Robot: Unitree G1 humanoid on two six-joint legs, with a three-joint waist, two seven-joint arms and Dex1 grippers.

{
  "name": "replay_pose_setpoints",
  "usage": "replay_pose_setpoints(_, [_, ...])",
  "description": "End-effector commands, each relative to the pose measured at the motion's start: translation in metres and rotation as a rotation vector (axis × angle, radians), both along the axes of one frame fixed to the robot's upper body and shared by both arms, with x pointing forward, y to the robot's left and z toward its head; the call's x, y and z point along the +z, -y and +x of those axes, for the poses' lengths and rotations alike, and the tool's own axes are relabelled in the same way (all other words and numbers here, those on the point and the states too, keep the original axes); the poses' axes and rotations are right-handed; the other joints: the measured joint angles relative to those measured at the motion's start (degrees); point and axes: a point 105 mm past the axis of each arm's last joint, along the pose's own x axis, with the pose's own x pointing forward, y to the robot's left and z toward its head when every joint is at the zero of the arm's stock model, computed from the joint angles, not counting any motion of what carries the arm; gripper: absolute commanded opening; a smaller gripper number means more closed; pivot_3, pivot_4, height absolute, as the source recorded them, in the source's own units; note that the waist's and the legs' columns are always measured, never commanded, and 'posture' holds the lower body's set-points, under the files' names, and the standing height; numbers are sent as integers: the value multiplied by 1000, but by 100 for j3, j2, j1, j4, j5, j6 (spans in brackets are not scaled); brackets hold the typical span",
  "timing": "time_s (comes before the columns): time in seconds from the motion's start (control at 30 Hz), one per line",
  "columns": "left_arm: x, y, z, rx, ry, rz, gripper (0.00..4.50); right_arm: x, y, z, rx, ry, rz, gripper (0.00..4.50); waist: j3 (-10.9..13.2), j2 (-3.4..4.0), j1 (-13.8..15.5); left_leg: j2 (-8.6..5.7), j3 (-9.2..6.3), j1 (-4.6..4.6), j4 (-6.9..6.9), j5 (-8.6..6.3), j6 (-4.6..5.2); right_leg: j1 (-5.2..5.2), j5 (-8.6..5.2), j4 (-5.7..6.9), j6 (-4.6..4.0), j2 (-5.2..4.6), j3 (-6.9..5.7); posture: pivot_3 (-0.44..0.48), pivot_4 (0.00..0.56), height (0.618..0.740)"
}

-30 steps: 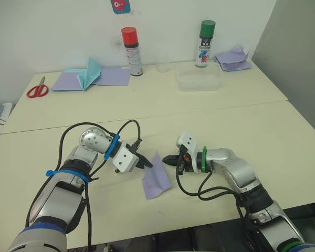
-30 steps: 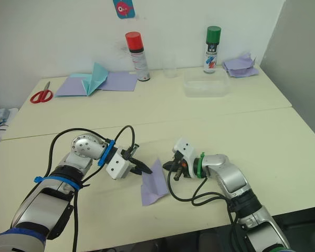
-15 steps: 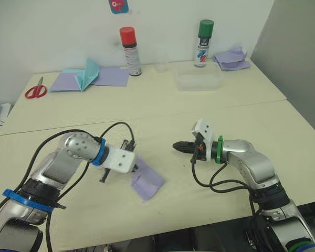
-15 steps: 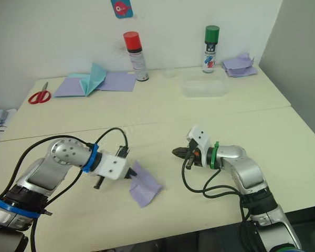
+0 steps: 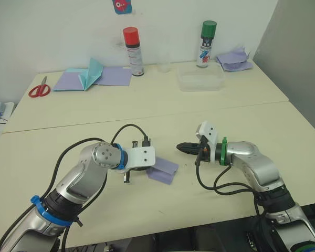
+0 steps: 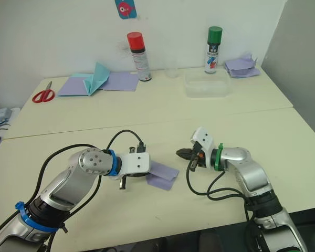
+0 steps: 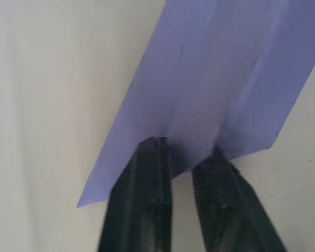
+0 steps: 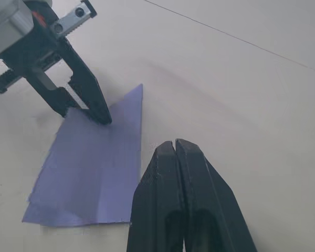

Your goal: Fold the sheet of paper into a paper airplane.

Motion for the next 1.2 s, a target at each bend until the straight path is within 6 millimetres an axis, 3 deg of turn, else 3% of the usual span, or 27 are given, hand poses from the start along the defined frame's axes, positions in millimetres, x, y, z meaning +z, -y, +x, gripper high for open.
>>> replay_pose_setpoints(0.03, [17,0,-1,-24,51,-42,2109,20,6,2,16,94,11,0,0,-1,1,1,0,0,0,0,0,0,0,0,0,-2,0,0,150,740])
replay_pose_setpoints(0.27, [62,-17,-10,-158,86,-118,4337,22,10,-14,79,148,1,0,10,-12,4,6,-3,-3,-2,-1,-3,-3,0,-3,0,-11,-3,0,150,740])
replay_pose_setpoints(0.37, [72,-29,-28,-255,22,-192,4500,18,7,-28,136,148,16,569,13,-10,-4,7,-1,-4,-3,-3,-5,-4,0,-11,-1,-12,-2,0,150,740])
replay_pose_setpoints(0.47, [71,-41,-34,-260,-11,-272,4500,-1,3,-47,235,173,-55,1645,14,-9,-1,6,0,-2,-4,-4,-5,0,0,-19,-1,-13,-3,0,150,740])
replay_pose_setpoints(0.57, [71,-40,-38,-272,9,-360,4500,-17,2,-55,281,205,-119,2809,21,-12,-1,5,1,-2,-2,-4,-4,2,0,-19,-1,-12,-4,0,150,740])
replay_pose_setpoints(0.7, [69,-38,-44,-270,48,-438,4500,-21,-13,-56,269,224,-76,4236,32,-28,5,6,1,0,1,-4,-5,5,0,-15,-1,-12,-4,0,150,740])
replay_pose_setpoints(1.03, [64,-43,-44,-145,88,-542,4500,-26,-45,-43,224,255,-21,4236,37,-27,11,5,2,4,0,-5,-7,4,3,-15,-5,-8,-1,0,150,740])
replay_pose_setpoints(1.13, [63,-44,-42,-126,103,-547,4500,-28,-49,-35,223,277,-41,3651,37,-27,9,7,2,4,0,-5,-7,3,4,-13,-8,-8,-1,0,150,740])
replay_pose_setpoints(1.2, [61,-45,-42,-117,102,-540,4500,-30,-48,-31,223,301,-63,2968,37,-27,8,9,2,4,-1,-5,-7,1,4,-12,-8,-7,-2,0,150,740])
